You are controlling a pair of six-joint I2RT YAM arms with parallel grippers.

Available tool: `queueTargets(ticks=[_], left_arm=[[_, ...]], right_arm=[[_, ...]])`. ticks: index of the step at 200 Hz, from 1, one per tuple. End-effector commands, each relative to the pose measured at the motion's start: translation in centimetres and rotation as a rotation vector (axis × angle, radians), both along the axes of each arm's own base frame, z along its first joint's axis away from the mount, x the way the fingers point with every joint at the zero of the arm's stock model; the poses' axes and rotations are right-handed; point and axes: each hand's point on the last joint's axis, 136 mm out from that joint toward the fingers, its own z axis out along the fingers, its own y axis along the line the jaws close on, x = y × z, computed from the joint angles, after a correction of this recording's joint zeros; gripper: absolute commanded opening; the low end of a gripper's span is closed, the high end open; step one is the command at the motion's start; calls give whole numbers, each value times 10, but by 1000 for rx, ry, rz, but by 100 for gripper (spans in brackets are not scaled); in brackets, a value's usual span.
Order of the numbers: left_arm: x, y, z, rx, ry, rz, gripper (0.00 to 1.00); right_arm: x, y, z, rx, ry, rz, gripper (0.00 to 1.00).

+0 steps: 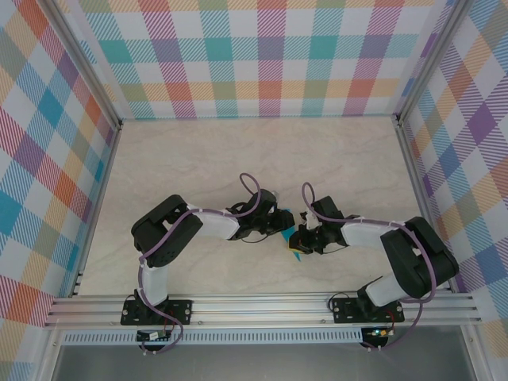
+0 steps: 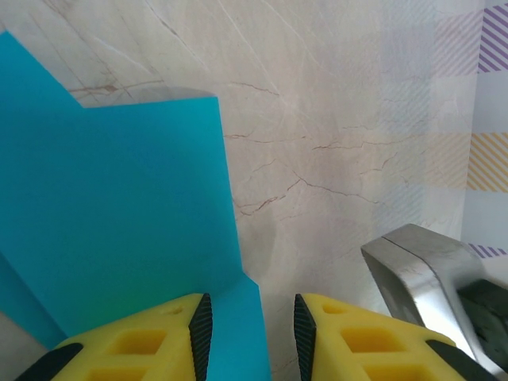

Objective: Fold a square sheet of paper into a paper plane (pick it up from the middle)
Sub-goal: Fold the wing for the fifth time at the center of the table.

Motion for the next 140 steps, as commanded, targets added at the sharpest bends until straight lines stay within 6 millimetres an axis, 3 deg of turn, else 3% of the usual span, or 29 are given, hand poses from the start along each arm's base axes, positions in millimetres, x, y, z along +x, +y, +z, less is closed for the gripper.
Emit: queueTargets(ticks=[1, 36, 84, 140], left_arm=[[-10, 13, -27, 96, 42, -8, 35], [-9, 17, -29, 102, 47, -2, 35], [-8, 18, -30, 104, 49, 0, 35], [-8, 17, -31, 106, 55, 0, 35]], right_arm=[[-13, -13, -17, -69, 36, 6, 7], [-20, -19, -18, -80, 36, 3, 8], [-21, -18, 1, -51, 0, 20, 10], [-36, -41, -24, -183, 74, -21, 8]])
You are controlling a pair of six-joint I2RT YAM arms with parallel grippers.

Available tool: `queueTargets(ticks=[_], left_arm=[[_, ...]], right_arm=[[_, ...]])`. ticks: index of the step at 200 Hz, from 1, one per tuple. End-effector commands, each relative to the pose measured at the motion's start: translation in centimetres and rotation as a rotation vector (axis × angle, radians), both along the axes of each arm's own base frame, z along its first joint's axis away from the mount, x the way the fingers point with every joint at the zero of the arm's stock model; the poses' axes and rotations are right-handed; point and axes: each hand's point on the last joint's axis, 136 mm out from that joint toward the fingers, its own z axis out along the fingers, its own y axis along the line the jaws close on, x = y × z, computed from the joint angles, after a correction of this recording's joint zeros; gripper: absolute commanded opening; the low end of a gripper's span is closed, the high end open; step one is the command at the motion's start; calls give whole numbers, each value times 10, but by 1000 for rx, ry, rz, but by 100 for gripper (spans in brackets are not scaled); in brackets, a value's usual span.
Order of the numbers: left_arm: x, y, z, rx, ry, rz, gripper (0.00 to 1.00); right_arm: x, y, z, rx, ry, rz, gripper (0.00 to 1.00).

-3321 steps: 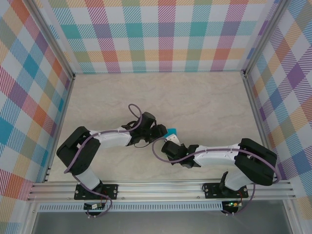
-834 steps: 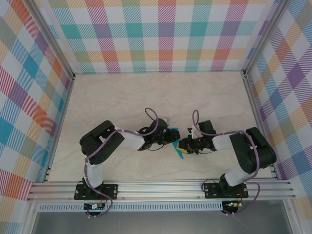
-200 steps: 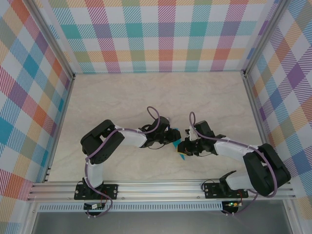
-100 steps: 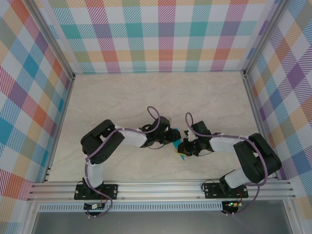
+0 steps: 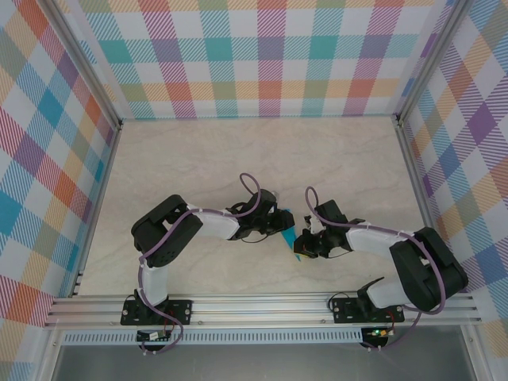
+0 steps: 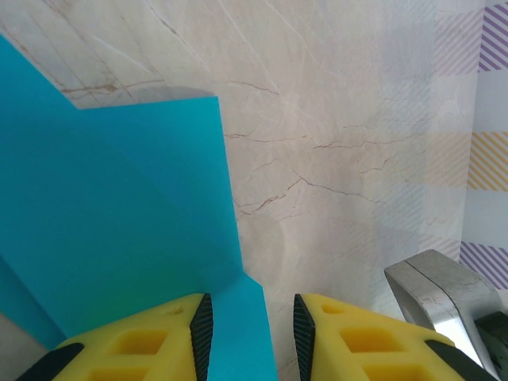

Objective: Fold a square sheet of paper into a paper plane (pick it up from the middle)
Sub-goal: Fold the wing for the fifth time at the center of the table.

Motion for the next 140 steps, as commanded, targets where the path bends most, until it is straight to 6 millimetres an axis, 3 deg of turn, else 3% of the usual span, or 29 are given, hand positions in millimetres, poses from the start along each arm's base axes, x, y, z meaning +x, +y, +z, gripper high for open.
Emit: queueTargets(ticks=[1, 30, 68, 86, 118, 140], left_arm=[[-9, 17, -31, 104, 56, -1, 35], [-8, 17, -30, 107, 55, 0, 35], [-7, 16, -28, 100, 53, -2, 35], [-7, 15, -27, 97, 52, -2, 35], [-7, 15, -27, 99, 52, -3, 35], [-7, 15, -27, 99, 53, -4, 35]], right_arm=[[-23, -24, -23, -120, 91, -24, 8], [-21, -25, -11, -111, 58, -31, 8], [-17, 2, 30, 73, -37, 47, 9], [-18, 7, 40, 105, -55, 62, 11], [-21, 10, 27, 65, -18, 90, 10], [-20, -1, 9, -27, 7, 59, 8]])
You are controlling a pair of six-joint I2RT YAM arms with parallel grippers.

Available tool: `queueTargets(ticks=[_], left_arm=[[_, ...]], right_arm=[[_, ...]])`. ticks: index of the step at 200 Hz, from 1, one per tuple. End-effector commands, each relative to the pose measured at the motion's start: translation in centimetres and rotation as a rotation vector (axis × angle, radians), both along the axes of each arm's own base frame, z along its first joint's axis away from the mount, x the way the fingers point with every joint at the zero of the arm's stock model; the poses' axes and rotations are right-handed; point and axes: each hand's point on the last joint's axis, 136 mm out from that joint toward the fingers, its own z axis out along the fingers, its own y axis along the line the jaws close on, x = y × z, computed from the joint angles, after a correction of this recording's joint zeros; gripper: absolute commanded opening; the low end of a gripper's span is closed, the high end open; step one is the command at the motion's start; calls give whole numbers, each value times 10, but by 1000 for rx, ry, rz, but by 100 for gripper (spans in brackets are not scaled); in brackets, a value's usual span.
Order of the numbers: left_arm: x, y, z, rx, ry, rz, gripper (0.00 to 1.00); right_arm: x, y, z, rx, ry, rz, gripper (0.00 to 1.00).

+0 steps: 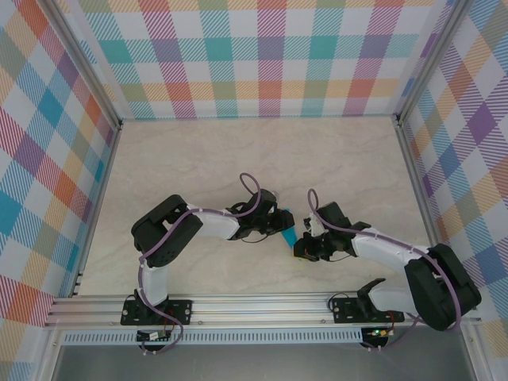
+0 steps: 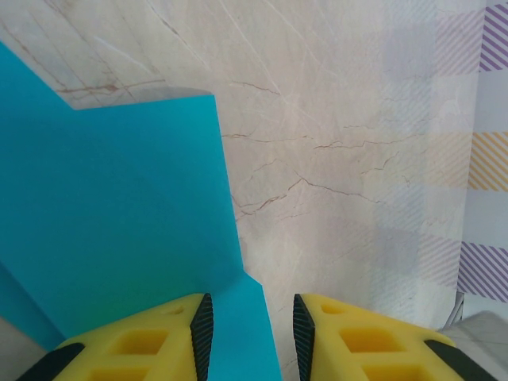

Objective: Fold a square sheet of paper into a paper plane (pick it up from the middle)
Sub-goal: Fold the wing for the fifth time at the center of the table.

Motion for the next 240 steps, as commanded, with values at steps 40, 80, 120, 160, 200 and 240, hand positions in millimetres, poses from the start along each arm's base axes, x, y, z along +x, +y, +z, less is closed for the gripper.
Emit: queueTargets(ticks=[40, 80, 120, 160, 200, 240], left_arm=[[-8, 15, -27, 100, 54, -5, 35], [-8, 15, -27, 100, 53, -7, 34], [-8, 15, -26, 100, 52, -8, 34], [-7, 15, -25, 98, 49, -5, 34], [-6, 14, -24, 90, 48, -3, 34], [-5, 11, -22, 76, 48, 0, 34]], right_arm=[[-1, -18, -22, -131, 23, -38, 8], [-5, -28, -31, -128, 74, -82, 9], [-14, -34, -40, -64, 171, -153, 8], [-13, -25, -22, 27, 155, -145, 2], [14, -10, 25, 119, -5, -114, 6], [29, 0, 16, 120, 19, -88, 5]])
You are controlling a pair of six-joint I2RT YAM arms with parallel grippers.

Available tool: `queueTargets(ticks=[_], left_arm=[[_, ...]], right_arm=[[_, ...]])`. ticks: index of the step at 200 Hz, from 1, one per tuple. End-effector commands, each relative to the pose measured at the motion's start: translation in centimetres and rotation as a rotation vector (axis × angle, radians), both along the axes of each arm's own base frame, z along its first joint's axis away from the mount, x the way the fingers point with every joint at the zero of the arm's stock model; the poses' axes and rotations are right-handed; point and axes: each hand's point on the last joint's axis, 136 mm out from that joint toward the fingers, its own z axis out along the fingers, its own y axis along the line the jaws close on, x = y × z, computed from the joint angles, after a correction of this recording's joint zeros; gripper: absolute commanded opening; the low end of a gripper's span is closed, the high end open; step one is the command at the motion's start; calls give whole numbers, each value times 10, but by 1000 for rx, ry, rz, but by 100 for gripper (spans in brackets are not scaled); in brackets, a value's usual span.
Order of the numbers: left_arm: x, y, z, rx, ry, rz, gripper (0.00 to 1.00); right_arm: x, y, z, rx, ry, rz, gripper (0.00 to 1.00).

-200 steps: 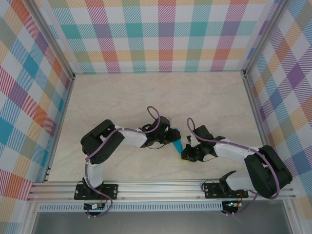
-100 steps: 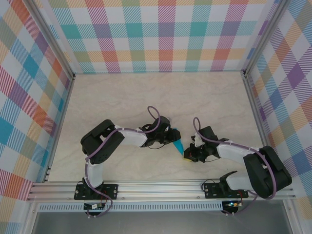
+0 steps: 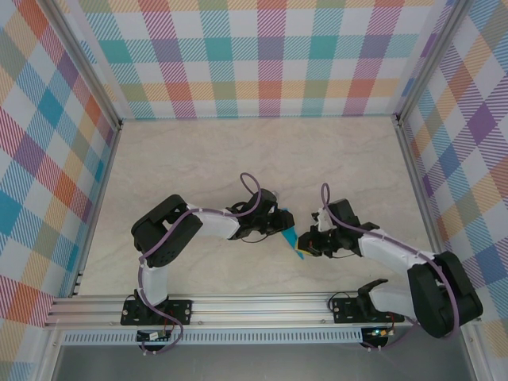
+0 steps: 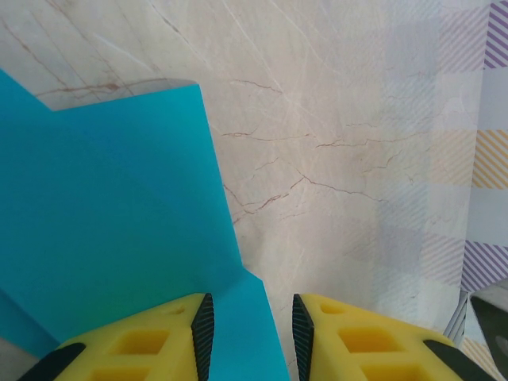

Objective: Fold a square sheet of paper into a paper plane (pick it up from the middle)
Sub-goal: Fold the wing for the fifth time at the center of the table.

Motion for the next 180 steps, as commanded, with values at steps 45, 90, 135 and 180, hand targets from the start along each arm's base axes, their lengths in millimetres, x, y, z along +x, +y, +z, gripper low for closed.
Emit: queueTargets(ticks=[45, 90, 135, 180], left_arm=[[-2, 10, -17, 60, 32, 6, 35], [11, 8, 0, 40, -58, 21, 39], [27, 13, 10, 73, -167, 52, 43], [32, 32, -4, 154, -188, 98, 42]], right_arm=[[-5, -22, -51, -175, 116, -28, 2], [-18, -27, -56, -170, 139, -38, 3], [-18, -26, -54, -169, 138, -31, 3], [-20, -25, -55, -160, 142, -28, 0]])
